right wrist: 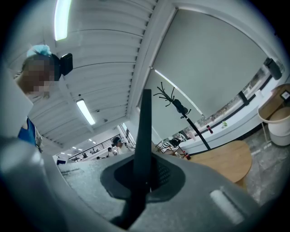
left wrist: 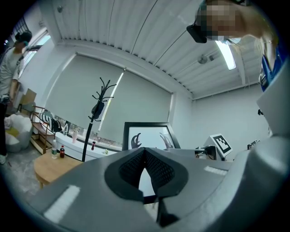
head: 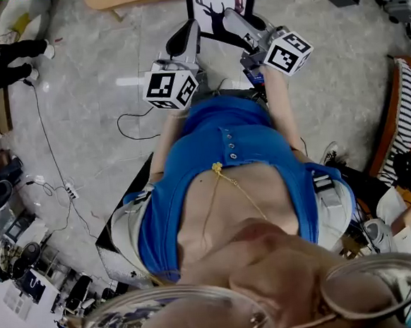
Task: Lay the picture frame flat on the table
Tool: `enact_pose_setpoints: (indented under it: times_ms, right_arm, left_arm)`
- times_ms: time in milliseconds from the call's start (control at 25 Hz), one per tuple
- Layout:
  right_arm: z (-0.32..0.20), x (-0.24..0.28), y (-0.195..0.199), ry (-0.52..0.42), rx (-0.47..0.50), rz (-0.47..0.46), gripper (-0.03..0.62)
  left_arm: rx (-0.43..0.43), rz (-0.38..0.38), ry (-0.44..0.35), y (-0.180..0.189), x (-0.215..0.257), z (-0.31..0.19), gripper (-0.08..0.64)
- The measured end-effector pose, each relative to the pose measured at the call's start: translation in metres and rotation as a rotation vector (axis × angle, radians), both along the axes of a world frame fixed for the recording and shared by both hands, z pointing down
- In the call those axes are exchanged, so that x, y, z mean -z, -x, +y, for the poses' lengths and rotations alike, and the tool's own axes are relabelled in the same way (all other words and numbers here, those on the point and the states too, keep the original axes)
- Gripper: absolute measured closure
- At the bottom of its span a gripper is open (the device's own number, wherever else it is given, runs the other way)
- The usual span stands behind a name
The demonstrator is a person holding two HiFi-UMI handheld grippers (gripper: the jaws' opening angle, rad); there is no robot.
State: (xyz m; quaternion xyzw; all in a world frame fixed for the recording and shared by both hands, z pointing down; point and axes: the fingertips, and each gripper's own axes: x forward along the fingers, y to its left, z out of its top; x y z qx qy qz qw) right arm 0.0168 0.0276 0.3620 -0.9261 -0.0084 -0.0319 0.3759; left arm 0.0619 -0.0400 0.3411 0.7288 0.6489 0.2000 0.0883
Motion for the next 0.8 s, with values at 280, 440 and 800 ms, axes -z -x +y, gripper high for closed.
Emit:
enact_pose_setpoints:
  times_ms: [280,440,800]
  right_arm:
    - [-0.003,0.002,0.001,0.039,-0.016,0.009,0.58]
    - [-0.006,0.009,0.001,0.019,-0.013,0.026,0.58]
    - [-0.003,0.005,0.002,0.004,-0.007,0.038,0.581]
  left_arm:
    - [-0.023,0.015,0.03,-0.003,-0.004,0.0,0.561]
    - [-0.03,0.024,0.027,-0.001,0.001,-0.003,0.561]
    - [-0.022,0.026,0.0,0.0,-0.003,-0.006,0.563]
